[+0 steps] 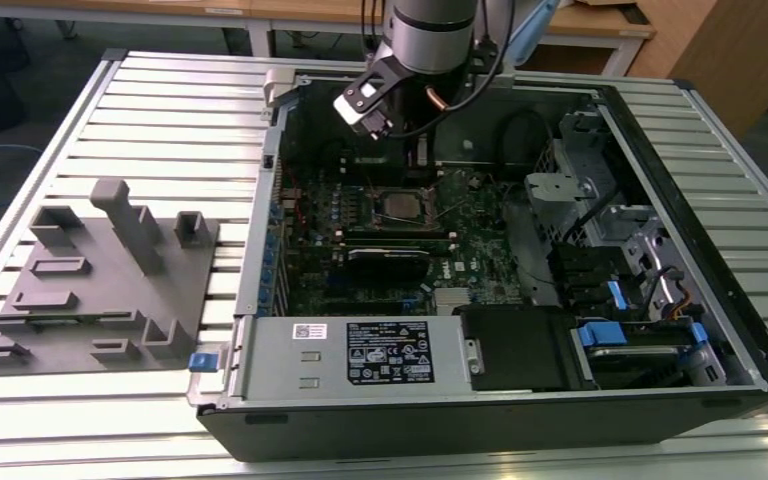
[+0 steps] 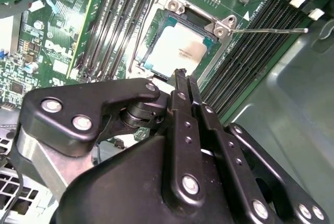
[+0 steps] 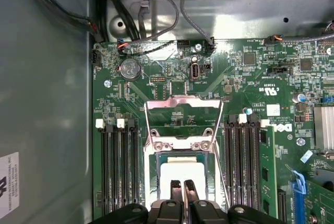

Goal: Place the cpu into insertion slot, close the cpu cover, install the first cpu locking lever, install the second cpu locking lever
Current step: 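Close the cpu cover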

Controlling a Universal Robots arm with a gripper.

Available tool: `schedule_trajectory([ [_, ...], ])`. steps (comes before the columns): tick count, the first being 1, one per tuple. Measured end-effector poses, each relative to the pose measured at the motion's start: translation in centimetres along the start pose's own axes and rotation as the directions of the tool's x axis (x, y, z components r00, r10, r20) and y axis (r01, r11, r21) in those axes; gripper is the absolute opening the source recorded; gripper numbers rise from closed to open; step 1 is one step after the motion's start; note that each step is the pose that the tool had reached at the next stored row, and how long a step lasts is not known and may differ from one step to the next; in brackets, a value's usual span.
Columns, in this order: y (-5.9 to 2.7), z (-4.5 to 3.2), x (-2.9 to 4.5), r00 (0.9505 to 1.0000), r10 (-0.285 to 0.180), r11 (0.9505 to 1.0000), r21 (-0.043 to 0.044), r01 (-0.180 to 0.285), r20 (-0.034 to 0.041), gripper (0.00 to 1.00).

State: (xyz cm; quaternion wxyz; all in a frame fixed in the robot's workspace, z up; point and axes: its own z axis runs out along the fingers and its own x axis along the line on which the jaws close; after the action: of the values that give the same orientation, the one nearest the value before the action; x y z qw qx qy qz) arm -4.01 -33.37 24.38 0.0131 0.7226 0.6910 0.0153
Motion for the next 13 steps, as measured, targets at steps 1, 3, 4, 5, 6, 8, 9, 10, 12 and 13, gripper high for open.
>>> schedule_trajectory([
  [1, 0.01, -0.13, 0.00, 1.0000, 0.000, 1.0000, 0.0000, 0.000, -0.0001, 0.16],
  [3, 0.02, -0.37, 0.00, 1.0000, 0.000, 1.0000, -0.0001, 0.000, -0.0001, 0.16],
  [4, 0.02, -0.49, 0.00, 1.0000, 0.000, 1.0000, 0.0000, 0.000, 0.0000, 0.16],
  [5, 0.02, -0.60, 0.00, 1.0000, 0.000, 1.0000, 0.0001, 0.000, 0.0001, 0.16],
  [6, 0.03, -0.71, 0.00, 1.0000, 0.000, 1.0000, 0.0000, 0.000, 0.0000, 0.16],
  [8, 0.04, -0.93, 0.00, 1.0000, 0.000, 1.0000, 0.0000, 0.000, 0.0000, 0.16],
  [9, 0.04, -1.00, 0.00, 1.0000, 0.000, 1.0000, 0.0000, 0.000, 0.0000, 0.16],
  [10, 0.04, -1.00, 0.01, 1.0000, 0.000, 1.0000, -0.0001, 0.000, -0.0002, 0.16],
  [12, 0.04, -1.00, 0.01, 1.0000, 0.000, 1.0000, -0.0001, 0.000, -0.0004, 0.16],
  [13, 0.04, -1.01, 0.01, 1.0000, 0.000, 1.0000, -0.0001, 0.000, -0.0002, 0.16],
])
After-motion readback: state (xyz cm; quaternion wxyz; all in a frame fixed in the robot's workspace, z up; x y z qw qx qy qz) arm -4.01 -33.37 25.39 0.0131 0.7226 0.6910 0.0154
